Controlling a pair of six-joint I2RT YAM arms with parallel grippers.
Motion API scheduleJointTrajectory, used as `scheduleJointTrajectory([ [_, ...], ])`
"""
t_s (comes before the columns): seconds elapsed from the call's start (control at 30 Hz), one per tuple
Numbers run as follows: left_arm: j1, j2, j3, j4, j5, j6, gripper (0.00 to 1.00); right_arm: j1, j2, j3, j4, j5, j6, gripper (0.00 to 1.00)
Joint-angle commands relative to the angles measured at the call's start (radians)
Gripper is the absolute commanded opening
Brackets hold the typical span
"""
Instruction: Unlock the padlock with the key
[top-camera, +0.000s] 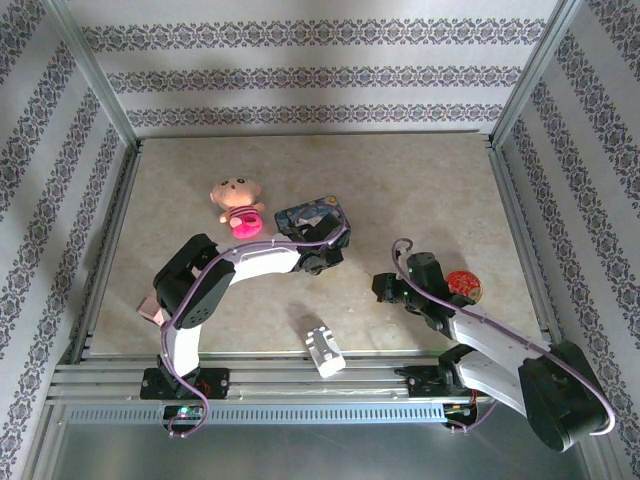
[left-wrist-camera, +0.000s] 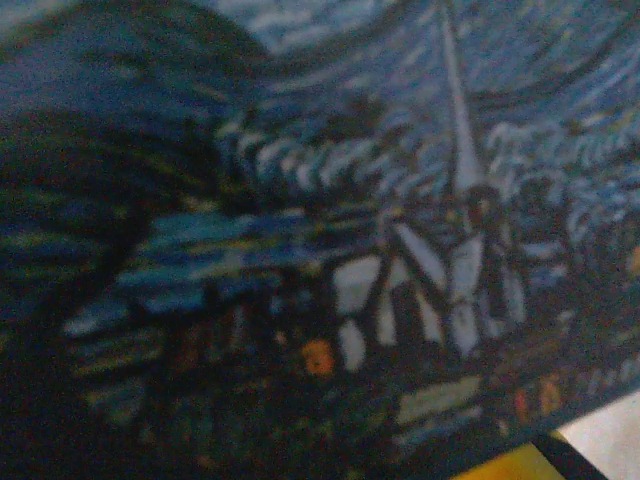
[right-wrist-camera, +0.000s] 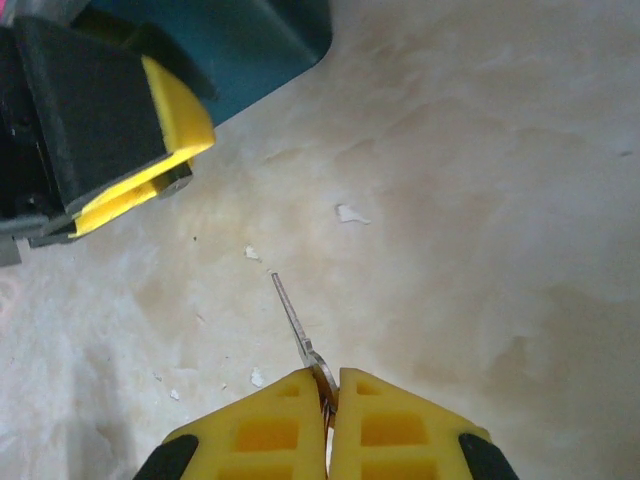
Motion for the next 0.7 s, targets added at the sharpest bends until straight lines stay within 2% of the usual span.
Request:
scheduleJointTrajectory([
  [0.0, 0.018, -0.008, 0.005, -0.017, 0.017, -0.037, 0.0, 0.03, 0.062, 0.026, 0.13, -0.019, -0.014, 0.0],
  [0.23, 0.025, -0.012, -0.015, 0.037, 0.044, -0.071, 0.0, 0.077, 0.173, 0.045, 0.248, -0.009, 0.0, 0.0],
  [0.67, 0.039, -0.035, -0.056, 0.119, 0.047, -0.117, 0.0, 0.132, 0.308, 0.081, 0.339, 0.043, -0.014, 0.0],
])
